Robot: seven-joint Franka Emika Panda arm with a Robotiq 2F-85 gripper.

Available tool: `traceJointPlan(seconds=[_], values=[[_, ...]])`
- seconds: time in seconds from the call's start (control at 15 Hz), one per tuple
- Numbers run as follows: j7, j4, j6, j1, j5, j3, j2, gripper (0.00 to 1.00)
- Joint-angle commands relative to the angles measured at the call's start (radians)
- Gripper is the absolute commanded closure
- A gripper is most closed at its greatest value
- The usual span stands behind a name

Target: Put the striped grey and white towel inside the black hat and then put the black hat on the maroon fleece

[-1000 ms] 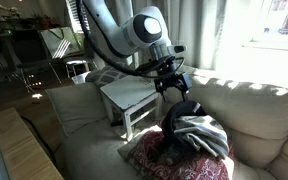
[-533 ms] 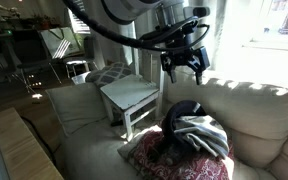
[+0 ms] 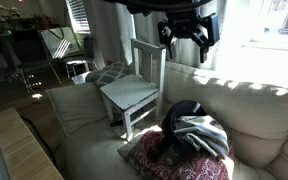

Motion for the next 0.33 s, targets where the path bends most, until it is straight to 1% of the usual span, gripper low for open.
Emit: traceJointPlan(seconds=[0.0, 0.13, 0.27], values=[[-0.036, -0.004, -0.005, -0.005, 0.035, 0.002, -0.014, 0.00], [-0.084, -0.006, -0.015, -0.006, 0.079, 0.000, -0.032, 0.00], [-0.090, -0.007, -0.017, -0.006, 0.087, 0.001, -0.035, 0.00]])
